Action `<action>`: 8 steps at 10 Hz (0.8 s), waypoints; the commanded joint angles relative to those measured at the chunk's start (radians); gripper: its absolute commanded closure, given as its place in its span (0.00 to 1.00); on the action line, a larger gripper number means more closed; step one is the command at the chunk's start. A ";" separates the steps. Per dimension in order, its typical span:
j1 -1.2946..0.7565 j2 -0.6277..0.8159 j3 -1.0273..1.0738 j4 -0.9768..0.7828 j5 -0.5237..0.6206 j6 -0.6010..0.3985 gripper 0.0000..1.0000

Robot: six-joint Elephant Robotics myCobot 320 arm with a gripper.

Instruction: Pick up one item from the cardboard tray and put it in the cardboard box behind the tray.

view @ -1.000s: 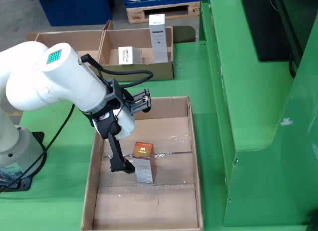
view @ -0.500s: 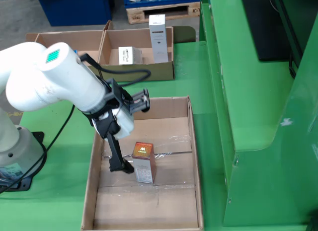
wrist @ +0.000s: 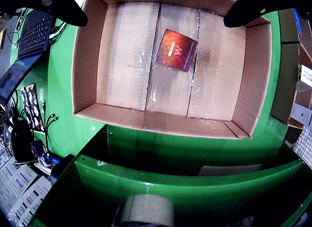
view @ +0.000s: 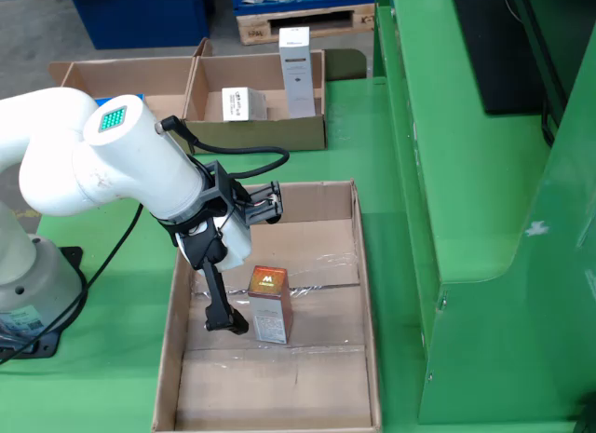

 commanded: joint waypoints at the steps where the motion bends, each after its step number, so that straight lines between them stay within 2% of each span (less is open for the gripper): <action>1: -0.001 0.018 -0.022 0.047 -0.003 -0.004 0.00; 8: 0.000 -0.032 -0.083 0.124 -0.016 -0.010 0.00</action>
